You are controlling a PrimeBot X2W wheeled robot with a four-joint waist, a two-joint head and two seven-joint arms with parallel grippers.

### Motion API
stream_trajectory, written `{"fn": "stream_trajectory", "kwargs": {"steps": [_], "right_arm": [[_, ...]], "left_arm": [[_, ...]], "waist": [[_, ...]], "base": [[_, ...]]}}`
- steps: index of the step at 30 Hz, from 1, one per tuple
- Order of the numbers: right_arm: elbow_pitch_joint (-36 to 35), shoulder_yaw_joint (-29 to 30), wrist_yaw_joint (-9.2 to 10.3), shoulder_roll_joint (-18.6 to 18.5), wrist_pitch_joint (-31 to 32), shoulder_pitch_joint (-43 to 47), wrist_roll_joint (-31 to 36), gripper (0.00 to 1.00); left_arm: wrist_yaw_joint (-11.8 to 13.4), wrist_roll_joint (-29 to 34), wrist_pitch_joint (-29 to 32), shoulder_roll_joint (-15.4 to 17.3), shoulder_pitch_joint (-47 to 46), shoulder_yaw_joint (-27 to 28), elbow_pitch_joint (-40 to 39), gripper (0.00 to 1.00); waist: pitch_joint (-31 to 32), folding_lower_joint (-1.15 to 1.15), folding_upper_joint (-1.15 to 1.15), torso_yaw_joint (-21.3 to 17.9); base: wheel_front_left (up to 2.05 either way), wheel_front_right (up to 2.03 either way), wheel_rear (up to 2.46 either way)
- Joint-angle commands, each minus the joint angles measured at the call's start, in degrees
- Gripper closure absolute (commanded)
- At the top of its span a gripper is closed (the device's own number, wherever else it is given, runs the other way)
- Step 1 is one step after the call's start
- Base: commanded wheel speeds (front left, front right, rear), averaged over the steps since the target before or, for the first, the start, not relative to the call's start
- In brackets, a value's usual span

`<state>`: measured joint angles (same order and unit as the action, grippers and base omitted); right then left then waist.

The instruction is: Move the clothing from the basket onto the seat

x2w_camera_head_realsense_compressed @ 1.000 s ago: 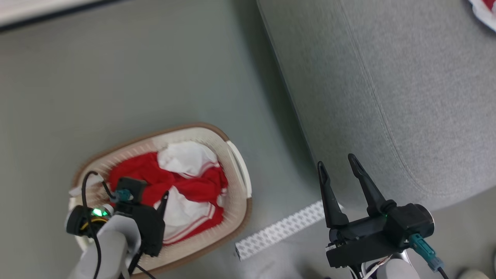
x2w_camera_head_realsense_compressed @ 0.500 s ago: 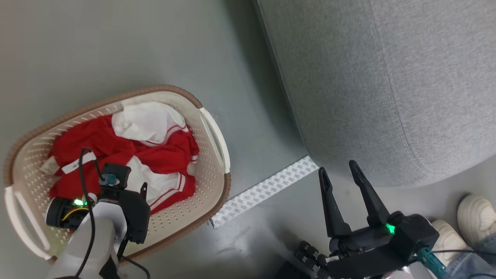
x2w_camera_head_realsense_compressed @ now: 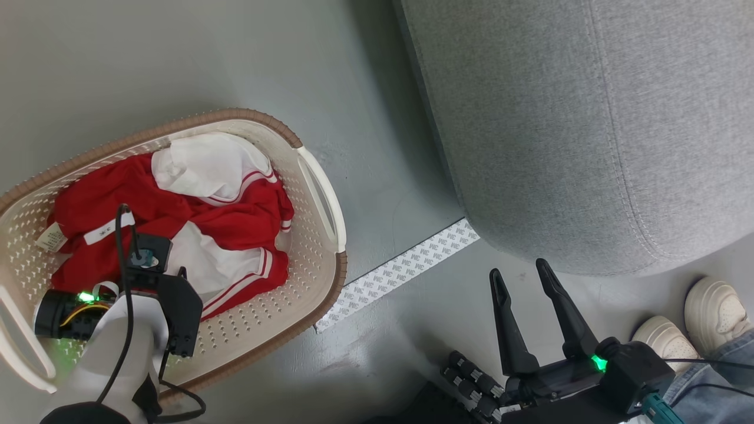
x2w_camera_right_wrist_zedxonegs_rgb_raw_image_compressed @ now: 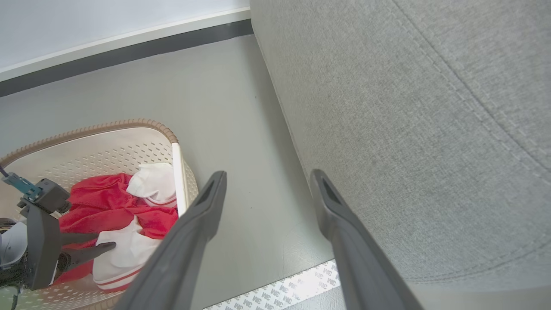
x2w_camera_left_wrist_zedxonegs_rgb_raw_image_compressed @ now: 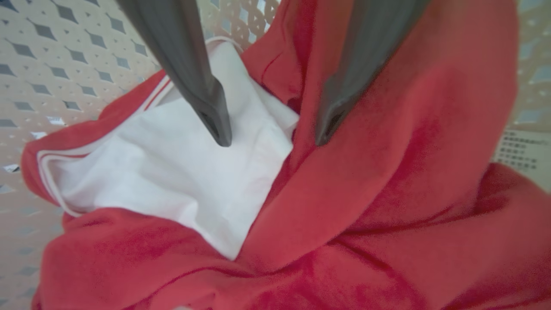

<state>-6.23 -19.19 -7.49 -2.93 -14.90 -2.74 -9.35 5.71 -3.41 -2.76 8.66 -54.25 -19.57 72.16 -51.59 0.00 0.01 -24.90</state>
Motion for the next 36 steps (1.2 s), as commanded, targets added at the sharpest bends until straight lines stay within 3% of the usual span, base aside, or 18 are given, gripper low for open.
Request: {"fn": "stream_trajectory", "kwargs": {"steps": [1, 7, 9, 10, 21, 36], "right_arm": [[-0.15, 0.17, 0.00, 0.23, -0.29, 0.53, -0.17, 0.00], [-0.69, 0.02, 0.00, 0.23, -0.29, 0.96, 0.02, 0.00], [-0.69, 0.01, 0.00, 0.24, -0.29, 1.10, 0.06, 0.00], [-0.61, 0.00, 0.00, 0.24, -0.29, 1.08, 0.07, 0.00], [1.70, -2.89, 0.00, 0.23, -0.29, -4.37, -0.92, 0.00], [9.55, -1.86, 0.00, 0.13, -0.26, -8.54, 1.74, 0.00]], "left_arm": [[0.52, -0.06, 0.78, 0.30, -0.34, -0.08, 0.78, 0.00], [-1.72, -2.38, 3.05, -0.53, -0.37, 0.79, 1.40, 0.00], [-3.15, -2.71, 2.78, -0.39, 0.06, 0.52, 1.53, 0.63], [-3.84, -2.73, 2.80, -0.40, 0.09, 0.25, 1.54, 1.00], [-6.83, -4.60, -1.72, 1.37, 0.41, 0.58, 1.72, 1.00], [-11.30, -10.22, -9.78, -4.97, 4.47, 1.57, 1.43, 1.00]], "waist": [[-0.38, 0.00, -0.01, 0.23], [-1.42, 0.00, -0.01, 0.73], [-1.53, 0.00, -0.01, 0.87], [-1.54, 0.00, -0.01, 0.90], [1.47, 0.00, -0.01, -0.77], [21.22, 0.00, -0.01, 6.10]], "base": [[0.00, 0.00, 0.00], [0.00, 0.00, 0.00], [0.00, 0.00, 0.00], [0.00, 0.00, 0.00], [0.00, 0.00, 0.00], [0.00, 0.00, 0.00]]}}
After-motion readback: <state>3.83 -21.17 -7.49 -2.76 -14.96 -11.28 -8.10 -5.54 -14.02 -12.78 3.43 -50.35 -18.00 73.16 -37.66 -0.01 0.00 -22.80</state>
